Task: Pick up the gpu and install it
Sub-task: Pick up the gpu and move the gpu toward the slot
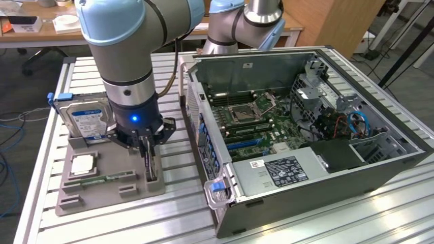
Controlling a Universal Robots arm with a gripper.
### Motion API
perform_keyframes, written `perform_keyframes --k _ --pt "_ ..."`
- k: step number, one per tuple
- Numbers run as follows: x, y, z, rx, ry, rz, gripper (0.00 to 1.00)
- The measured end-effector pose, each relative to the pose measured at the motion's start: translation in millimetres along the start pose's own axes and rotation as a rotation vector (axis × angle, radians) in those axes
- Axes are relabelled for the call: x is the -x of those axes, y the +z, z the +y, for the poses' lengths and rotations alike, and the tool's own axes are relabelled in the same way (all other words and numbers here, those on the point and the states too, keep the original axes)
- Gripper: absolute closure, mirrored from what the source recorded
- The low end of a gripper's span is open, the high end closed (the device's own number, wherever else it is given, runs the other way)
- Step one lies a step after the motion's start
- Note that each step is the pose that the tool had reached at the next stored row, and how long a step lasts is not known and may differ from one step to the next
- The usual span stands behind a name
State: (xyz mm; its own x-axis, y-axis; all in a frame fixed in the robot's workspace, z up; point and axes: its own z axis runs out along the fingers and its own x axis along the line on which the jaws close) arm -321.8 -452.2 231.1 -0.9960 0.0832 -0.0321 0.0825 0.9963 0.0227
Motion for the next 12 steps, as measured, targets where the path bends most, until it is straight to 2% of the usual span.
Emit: perform_keyframes --k 1,12 --pt "0.0 0.0 0.0 0.0001 0.0 0.0 0.73" --pt "0.0 -0.9 0.0 0.0001 0.0 -0.0001 0.73"
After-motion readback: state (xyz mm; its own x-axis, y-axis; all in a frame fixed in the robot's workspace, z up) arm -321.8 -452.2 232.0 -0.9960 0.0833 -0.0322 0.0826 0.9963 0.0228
